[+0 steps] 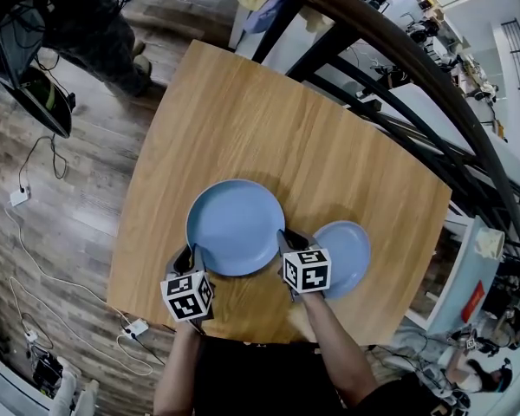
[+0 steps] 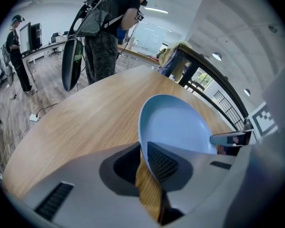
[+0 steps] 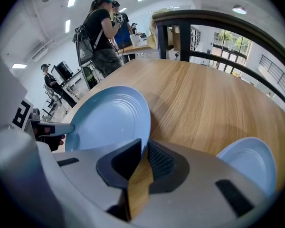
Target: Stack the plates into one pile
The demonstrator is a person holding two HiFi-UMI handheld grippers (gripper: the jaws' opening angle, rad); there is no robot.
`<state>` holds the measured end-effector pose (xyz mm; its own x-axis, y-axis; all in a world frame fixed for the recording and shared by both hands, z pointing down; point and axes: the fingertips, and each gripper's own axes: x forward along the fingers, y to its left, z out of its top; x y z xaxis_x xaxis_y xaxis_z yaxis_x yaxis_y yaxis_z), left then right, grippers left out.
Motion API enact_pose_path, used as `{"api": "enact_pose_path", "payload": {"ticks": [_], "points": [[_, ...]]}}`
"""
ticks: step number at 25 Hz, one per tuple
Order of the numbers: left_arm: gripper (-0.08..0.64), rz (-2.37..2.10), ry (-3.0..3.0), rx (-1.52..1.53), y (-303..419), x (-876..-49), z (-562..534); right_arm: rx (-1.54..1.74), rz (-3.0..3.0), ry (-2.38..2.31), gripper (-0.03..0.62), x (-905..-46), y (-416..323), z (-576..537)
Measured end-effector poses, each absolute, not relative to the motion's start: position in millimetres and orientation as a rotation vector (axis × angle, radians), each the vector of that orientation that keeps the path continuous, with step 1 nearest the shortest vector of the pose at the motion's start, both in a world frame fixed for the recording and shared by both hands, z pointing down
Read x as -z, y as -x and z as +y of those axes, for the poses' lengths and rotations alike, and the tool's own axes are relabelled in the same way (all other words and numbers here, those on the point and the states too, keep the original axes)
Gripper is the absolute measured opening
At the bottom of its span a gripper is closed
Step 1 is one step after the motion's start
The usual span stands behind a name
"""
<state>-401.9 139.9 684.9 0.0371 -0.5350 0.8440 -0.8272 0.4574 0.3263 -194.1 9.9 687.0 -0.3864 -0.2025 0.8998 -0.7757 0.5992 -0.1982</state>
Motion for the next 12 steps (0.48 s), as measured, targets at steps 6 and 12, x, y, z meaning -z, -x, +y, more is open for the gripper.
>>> {"api": "enact_pose_path", "payload": {"ticks": [6, 12], "points": [[0.058, -1.635, -1.206, -0.334, 404.1, -681.9, 143.7, -0.772, -1.911, -0.778, 0.058, -684.4, 196.8, 12.9], [0.058, -1.647, -1.21, -0.334, 404.1, -675.9, 147.5, -0.765, -1.924, -0.778, 0.057, -679.2, 198.5, 13.9]]}}
